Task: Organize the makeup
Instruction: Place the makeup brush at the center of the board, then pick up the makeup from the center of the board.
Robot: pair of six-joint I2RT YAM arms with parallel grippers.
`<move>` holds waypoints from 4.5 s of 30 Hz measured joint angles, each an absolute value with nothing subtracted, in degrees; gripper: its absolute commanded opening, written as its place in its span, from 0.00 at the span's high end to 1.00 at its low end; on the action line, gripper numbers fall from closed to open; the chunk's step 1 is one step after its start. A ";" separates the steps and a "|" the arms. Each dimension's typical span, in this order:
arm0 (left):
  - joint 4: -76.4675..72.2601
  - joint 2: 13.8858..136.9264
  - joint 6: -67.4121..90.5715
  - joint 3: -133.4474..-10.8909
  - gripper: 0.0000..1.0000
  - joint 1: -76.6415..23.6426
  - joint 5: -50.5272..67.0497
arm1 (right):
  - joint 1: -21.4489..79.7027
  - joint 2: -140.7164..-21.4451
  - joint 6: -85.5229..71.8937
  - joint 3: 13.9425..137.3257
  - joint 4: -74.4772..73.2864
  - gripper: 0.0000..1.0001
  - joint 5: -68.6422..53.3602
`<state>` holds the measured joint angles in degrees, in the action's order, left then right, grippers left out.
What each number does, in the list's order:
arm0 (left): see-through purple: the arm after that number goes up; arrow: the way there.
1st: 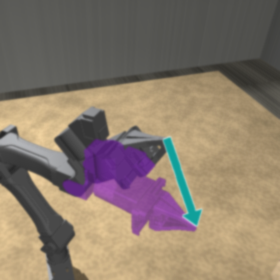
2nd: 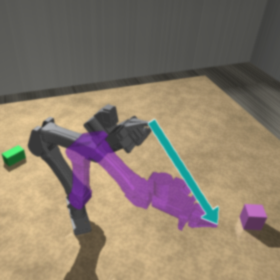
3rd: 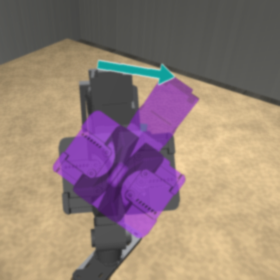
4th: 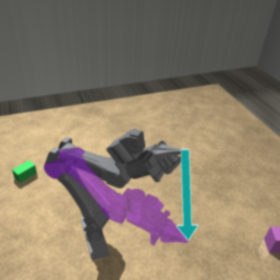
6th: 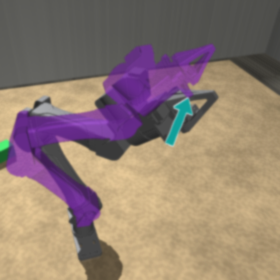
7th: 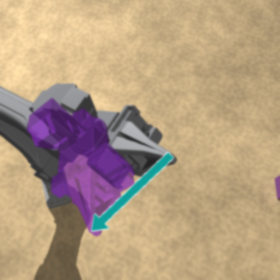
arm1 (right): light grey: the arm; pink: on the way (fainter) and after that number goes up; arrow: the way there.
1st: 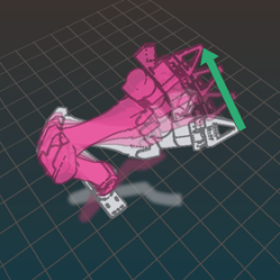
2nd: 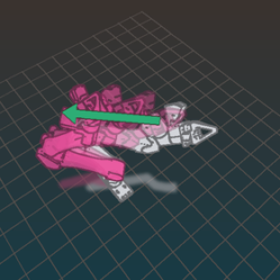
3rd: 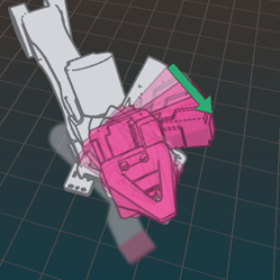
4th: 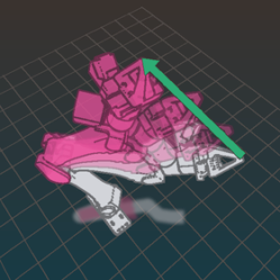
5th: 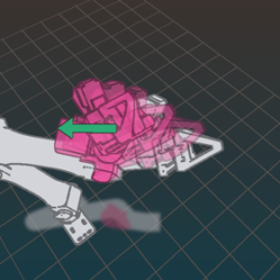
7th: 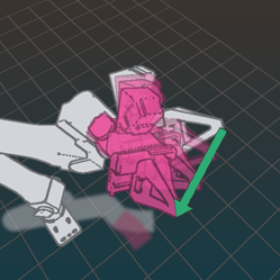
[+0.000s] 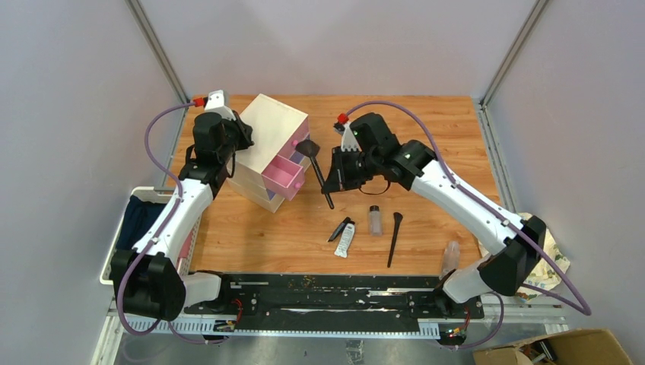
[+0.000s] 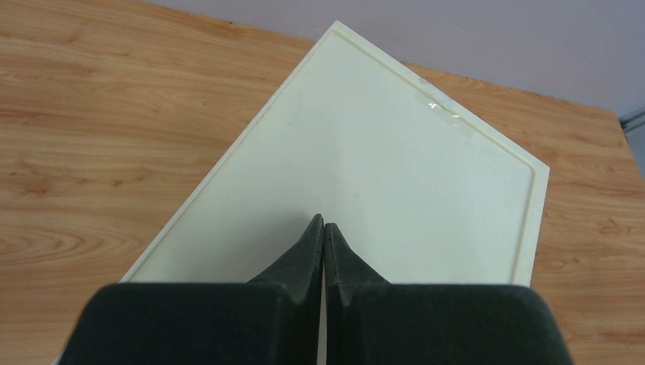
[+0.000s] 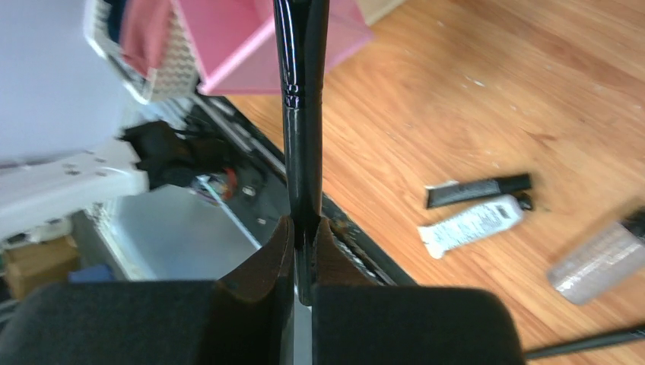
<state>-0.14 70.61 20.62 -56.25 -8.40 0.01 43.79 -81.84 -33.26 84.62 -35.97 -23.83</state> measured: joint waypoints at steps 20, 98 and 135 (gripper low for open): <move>-0.10 70.61 20.60 -56.27 1.00 -8.40 0.01 | 49.47 -83.11 -22.90 75.07 -52.49 1.00 9.34; -0.16 70.67 20.56 -56.23 1.00 -8.51 -0.01 | 58.02 -104.47 -27.33 71.20 -34.79 0.56 5.98; -0.10 70.11 20.58 -55.86 1.00 -8.51 -0.01 | 58.17 -85.82 -29.56 73.28 -34.96 1.00 11.42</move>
